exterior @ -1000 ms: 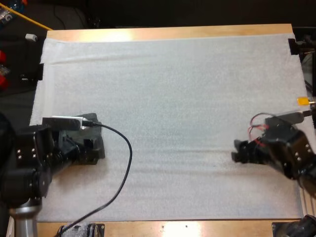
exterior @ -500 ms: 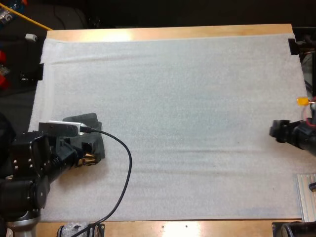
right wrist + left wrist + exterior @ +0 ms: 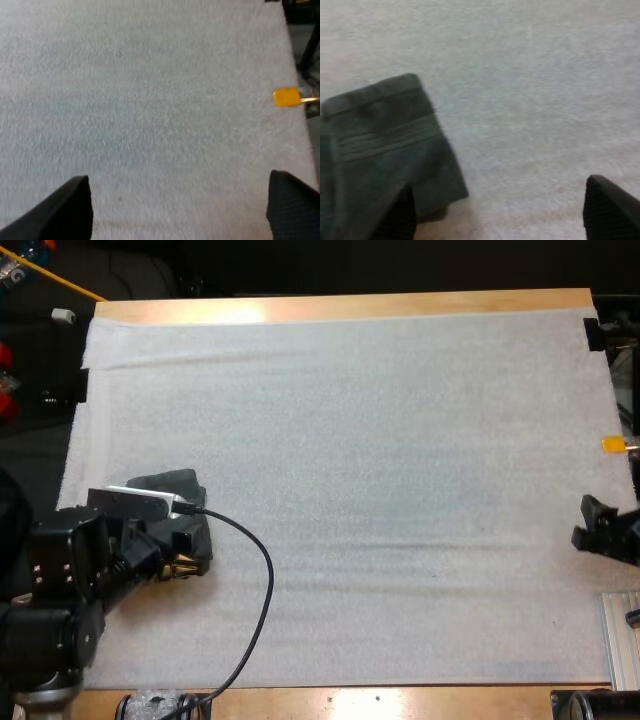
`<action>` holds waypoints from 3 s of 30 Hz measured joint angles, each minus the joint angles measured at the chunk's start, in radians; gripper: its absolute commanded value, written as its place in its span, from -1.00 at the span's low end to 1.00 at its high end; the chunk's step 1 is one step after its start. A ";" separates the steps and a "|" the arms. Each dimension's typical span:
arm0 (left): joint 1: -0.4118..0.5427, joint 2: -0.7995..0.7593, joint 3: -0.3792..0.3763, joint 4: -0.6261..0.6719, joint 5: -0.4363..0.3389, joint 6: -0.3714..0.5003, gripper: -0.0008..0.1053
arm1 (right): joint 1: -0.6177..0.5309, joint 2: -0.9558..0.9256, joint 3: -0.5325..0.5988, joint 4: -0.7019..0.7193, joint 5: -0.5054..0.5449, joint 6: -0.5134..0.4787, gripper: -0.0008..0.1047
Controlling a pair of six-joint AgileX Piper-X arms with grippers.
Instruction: Pick towel from pile, fold and stack
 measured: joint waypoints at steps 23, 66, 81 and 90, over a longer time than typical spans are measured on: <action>0.000 -0.472 0.000 0.120 -0.075 0.065 0.28 | 0.004 -0.404 0.000 0.076 -0.011 -0.008 0.34; 0.007 -0.697 0.319 -0.076 -0.061 0.072 0.28 | 0.004 -0.630 0.189 -0.037 -0.016 0.004 0.34; 0.007 -0.696 0.417 -0.107 -0.061 0.072 0.28 | 0.004 -0.630 0.392 -0.037 -0.016 0.068 0.34; 0.007 -0.696 0.417 -0.107 -0.061 0.072 0.28 | 0.004 -0.628 0.409 -0.037 -0.013 0.086 0.34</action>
